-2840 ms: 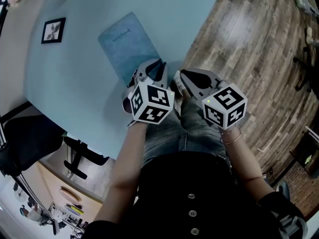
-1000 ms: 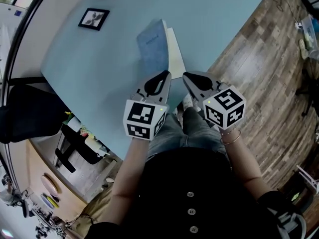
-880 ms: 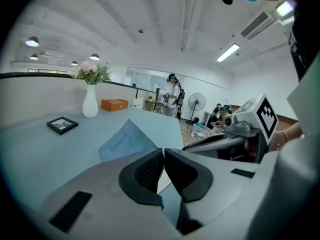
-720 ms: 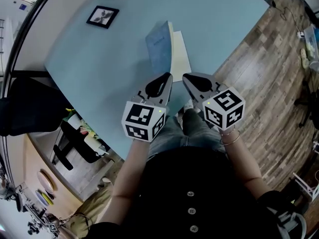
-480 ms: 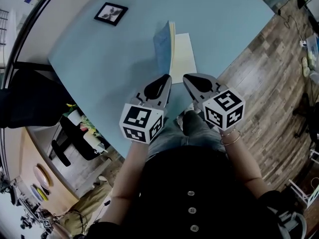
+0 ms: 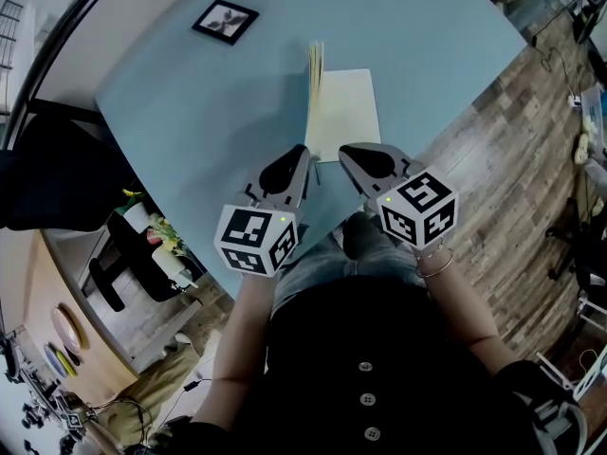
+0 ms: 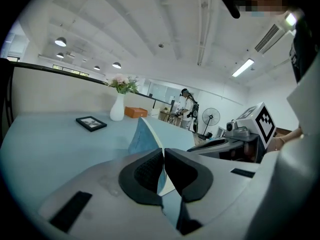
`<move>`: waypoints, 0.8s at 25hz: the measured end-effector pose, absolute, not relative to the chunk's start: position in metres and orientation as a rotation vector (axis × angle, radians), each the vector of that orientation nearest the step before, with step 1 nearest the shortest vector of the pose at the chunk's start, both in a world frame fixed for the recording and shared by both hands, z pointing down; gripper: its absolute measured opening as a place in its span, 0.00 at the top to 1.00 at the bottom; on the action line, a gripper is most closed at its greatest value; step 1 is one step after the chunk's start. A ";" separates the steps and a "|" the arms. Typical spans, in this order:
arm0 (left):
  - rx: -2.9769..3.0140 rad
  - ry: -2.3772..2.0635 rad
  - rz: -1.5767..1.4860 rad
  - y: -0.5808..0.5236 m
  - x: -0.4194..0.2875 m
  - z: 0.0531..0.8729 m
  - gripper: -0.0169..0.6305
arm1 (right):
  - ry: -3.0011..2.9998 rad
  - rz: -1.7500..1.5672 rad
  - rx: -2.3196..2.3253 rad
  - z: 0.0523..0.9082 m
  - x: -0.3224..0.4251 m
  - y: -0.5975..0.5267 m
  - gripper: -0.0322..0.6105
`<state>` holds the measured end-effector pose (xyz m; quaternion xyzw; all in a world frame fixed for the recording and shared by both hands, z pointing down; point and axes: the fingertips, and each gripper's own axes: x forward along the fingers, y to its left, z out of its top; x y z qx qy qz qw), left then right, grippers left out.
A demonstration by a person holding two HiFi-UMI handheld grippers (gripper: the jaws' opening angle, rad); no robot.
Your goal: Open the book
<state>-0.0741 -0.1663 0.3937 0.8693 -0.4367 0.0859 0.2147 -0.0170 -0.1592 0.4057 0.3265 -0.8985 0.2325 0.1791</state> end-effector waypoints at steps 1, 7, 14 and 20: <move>2.407 -1.224 0.236 -0.166 -0.078 0.393 0.94 | -2.539 0.651 0.914 0.405 -0.019 -0.159 0.95; 2.358 -1.287 0.220 -0.164 -0.098 0.396 0.94 | -2.536 0.621 0.873 0.402 -0.031 -0.159 0.95; 2.297 -1.318 0.174 -0.165 -0.120 0.406 0.94 | -2.538 0.612 0.820 0.405 -0.058 -0.165 0.95; 2.230 -1.341 0.154 -0.167 -0.141 0.416 0.94 | -2.526 0.617 0.799 0.411 -0.071 -0.174 0.95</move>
